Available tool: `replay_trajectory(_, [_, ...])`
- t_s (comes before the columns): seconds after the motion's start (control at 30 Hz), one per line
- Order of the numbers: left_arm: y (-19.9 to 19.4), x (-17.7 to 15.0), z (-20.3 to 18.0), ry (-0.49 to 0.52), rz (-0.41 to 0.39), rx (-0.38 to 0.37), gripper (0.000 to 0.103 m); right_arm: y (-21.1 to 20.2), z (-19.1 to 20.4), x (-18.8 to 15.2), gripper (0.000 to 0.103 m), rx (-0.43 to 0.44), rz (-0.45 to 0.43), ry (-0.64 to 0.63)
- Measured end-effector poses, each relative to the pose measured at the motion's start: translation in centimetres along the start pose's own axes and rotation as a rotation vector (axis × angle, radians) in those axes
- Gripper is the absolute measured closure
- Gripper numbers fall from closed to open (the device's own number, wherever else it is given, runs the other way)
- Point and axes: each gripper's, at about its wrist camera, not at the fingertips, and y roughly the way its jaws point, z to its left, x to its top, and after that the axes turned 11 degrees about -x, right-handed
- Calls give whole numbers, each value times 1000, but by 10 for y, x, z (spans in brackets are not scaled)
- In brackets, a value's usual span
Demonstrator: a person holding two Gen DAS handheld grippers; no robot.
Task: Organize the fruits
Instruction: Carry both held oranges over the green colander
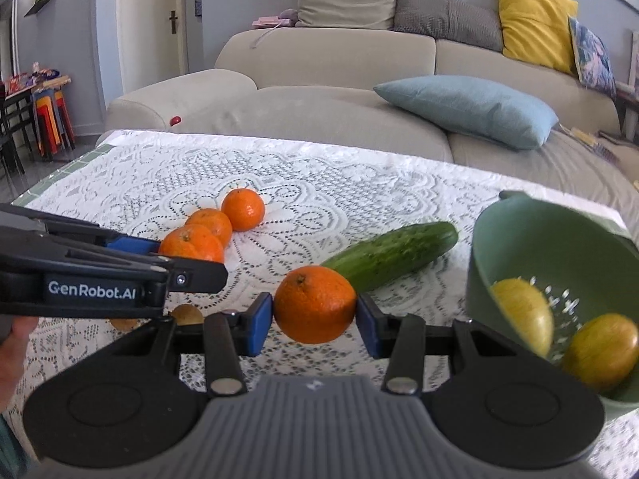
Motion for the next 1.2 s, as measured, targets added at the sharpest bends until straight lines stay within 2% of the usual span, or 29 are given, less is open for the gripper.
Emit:
replay_trajectory(0.23, [-4,13,-20,29,-23,3,54,-22,-20,10,60,-24,-44,-59])
replay_trajectory(0.5, [4,27,-56,83,-14,-43,54,-44,-62,23,60,-84,-77,-124])
replay_trajectory(0.67, [19,34,-82,127,12,-79,54,-46,-96,30,60,-100,-49,-108])
replay_trajectory(0.87, [43,40,-112,178,68,-135,54,-37,-126,31,60,-163,-4,-143])
replay_trajectory(1.2, [74,51,-146,262,122,-174,54,-17,-162,25,60,-154,97,-144])
